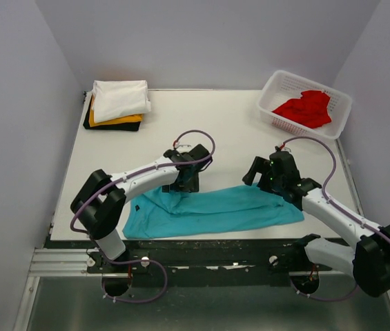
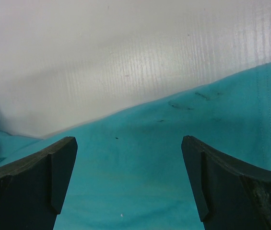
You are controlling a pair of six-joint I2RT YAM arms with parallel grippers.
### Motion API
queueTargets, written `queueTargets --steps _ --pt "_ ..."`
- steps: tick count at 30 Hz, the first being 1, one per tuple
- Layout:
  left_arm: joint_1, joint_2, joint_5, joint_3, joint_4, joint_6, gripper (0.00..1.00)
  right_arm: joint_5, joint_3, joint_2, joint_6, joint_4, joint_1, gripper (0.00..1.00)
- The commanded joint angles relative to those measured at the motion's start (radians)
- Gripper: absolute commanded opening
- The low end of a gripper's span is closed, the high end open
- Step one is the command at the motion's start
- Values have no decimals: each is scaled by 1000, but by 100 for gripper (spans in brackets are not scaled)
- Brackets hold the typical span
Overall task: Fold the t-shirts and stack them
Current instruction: Fold the other side of the tshirt into a rectangle
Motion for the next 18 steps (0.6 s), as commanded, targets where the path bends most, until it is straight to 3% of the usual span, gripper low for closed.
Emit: queueTargets --steps 1,3,7,10,18 --pt "35 5 -82 -32 -95 -40 65 45 -13 2 -9 16 4 100" --pt "45 -6 -125 -44 -137 -88 50 56 -15 7 -10 13 4 100" --pt "53 -76 -150 -94 -168 -154 34 56 -18 22 -6 15 4 100" --pt "55 -120 -152 -145 -183 -209 8 58 -25 26 -5 14 4 100" --pt "37 -305 -59 -331 -214 -443 5 58 -38 23 -13 10 4 100"
